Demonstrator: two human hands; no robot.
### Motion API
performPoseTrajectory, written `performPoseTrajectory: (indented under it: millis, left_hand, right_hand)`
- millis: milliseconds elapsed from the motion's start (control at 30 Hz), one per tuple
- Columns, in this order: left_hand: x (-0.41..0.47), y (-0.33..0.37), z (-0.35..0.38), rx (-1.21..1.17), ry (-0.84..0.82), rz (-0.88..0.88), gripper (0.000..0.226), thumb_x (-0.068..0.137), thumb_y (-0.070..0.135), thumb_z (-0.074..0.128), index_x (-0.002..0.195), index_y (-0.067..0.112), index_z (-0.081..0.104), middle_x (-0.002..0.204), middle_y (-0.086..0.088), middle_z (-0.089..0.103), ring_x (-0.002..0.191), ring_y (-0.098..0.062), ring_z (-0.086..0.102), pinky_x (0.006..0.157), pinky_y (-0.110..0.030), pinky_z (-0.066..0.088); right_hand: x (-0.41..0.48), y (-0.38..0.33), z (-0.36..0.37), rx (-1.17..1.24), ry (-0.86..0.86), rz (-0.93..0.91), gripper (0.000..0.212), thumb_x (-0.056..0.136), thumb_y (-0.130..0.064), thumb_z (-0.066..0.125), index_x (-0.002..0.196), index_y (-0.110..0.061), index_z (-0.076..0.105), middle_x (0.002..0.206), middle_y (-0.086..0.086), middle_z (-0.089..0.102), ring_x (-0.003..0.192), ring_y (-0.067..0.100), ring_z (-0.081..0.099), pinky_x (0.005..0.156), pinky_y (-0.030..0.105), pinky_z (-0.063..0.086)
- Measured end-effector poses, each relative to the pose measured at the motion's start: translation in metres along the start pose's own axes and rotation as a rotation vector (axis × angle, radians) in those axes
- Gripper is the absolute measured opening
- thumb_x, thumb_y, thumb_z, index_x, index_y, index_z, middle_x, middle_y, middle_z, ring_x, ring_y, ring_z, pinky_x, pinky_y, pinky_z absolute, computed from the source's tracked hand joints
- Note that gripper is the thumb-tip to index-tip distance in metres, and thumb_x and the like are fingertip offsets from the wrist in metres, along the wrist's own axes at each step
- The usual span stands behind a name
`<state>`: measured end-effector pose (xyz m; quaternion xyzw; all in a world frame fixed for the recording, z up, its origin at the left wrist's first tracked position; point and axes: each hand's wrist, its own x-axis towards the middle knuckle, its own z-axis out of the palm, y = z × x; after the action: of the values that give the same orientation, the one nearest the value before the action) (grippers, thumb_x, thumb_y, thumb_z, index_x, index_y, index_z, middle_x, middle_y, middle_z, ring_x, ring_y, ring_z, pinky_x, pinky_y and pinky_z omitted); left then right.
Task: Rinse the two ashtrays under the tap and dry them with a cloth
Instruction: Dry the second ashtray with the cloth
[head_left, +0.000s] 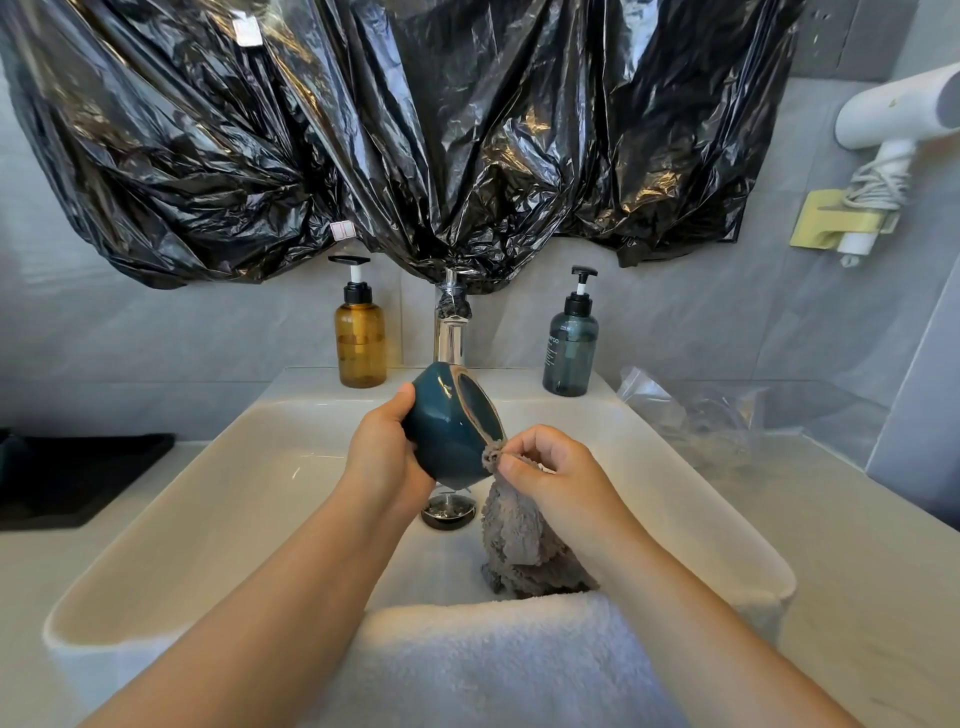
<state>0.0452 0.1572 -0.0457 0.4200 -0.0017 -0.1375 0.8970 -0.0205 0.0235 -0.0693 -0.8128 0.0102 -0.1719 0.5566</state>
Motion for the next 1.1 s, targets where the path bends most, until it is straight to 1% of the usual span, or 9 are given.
performPoseTrajectory:
  millis: [167,233,400,567,633,733,867,967,1100]
  left_hand:
    - [-0.003,0.003,0.000,-0.066,-0.043,-0.021,0.026,0.101,0.030,0.038,0.111,0.016,0.058,0.117,-0.010,0.063,0.106,-0.028,0.058,0.081,-0.051,0.046]
    - [-0.004,0.002,0.001,-0.051,-0.064,-0.027,0.025,0.101,0.029,0.039,0.105,0.016,0.060,0.108,-0.008,0.065,0.100,-0.026,0.060,0.075,-0.049,0.049]
    - [-0.008,-0.001,0.002,0.043,-0.125,-0.073,0.027,0.100,0.029,0.041,0.104,0.015,0.063,0.095,-0.007,0.067,0.092,-0.024,0.062,0.077,-0.042,0.050]
    - [-0.010,-0.003,0.004,0.124,-0.132,-0.082,0.025,0.099,0.029,0.042,0.104,0.016,0.063,0.090,-0.006,0.065,0.086,-0.022,0.060,0.073,-0.038,0.048]
    - [-0.010,-0.003,0.004,0.143,-0.118,-0.073,0.025,0.099,0.030,0.042,0.104,0.016,0.062,0.091,-0.006,0.065,0.088,-0.023,0.060,0.074,-0.039,0.048]
    - [-0.009,-0.004,0.004,0.181,-0.104,-0.059,0.025,0.099,0.030,0.043,0.107,0.015,0.061,0.093,-0.007,0.065,0.089,-0.023,0.060,0.079,-0.040,0.048]
    - [-0.008,-0.006,0.004,0.227,-0.100,-0.059,0.025,0.098,0.032,0.043,0.109,0.016,0.060,0.095,-0.007,0.065,0.094,-0.023,0.060,0.085,-0.042,0.047]
    - [-0.006,-0.006,0.003,0.236,-0.094,-0.061,0.027,0.098,0.032,0.044,0.113,0.016,0.058,0.098,-0.007,0.064,0.095,-0.024,0.059,0.088,-0.043,0.046]
    - [-0.005,-0.006,0.003,0.251,-0.092,-0.074,0.027,0.098,0.031,0.045,0.114,0.014,0.058,0.097,-0.008,0.065,0.093,-0.024,0.060,0.088,-0.043,0.046]
  right_hand:
    - [0.008,0.009,-0.006,0.187,0.080,0.152,0.011,0.093,-0.016,0.060,0.085,-0.018,0.066,0.086,0.000,0.068,0.090,0.018,0.062,0.069,0.026,0.045]
    - [0.011,0.012,-0.009,0.211,0.154,0.165,0.009,0.092,-0.017,0.062,0.086,-0.017,0.068,0.090,0.002,0.070,0.094,0.020,0.064,0.074,0.030,0.048]
    - [0.016,0.018,-0.014,0.233,0.299,0.182,0.008,0.090,-0.021,0.065,0.089,-0.018,0.072,0.095,0.004,0.073,0.097,0.024,0.066,0.091,0.045,0.054]
    - [0.012,0.012,-0.023,0.260,0.564,0.025,0.006,0.091,-0.024,0.064,0.093,-0.021,0.068,0.094,-0.004,0.068,0.096,0.015,0.062,0.082,0.030,0.053]
    - [0.010,0.007,-0.023,0.284,0.480,-0.015,0.007,0.091,-0.026,0.062,0.095,-0.024,0.068,0.094,-0.010,0.067,0.095,0.007,0.060,0.078,0.023,0.050]
    - [0.011,0.010,-0.016,0.157,0.352,-0.003,0.013,0.091,-0.027,0.063,0.103,-0.023,0.069,0.097,-0.013,0.068,0.096,0.005,0.061,0.078,0.019,0.050]
    - [0.013,0.015,-0.017,0.094,0.443,0.094,0.012,0.084,-0.031,0.072,0.089,-0.020,0.073,0.089,-0.006,0.072,0.089,0.014,0.066,0.080,0.033,0.056]
    - [0.012,0.015,-0.020,0.129,0.415,0.121,0.007,0.081,-0.029,0.076,0.076,-0.025,0.073,0.086,-0.009,0.072,0.087,0.013,0.065,0.081,0.034,0.054]
    - [0.012,0.014,-0.016,0.196,0.392,0.135,0.007,0.082,-0.027,0.075,0.080,-0.021,0.075,0.086,-0.005,0.073,0.089,0.017,0.066,0.082,0.036,0.056]
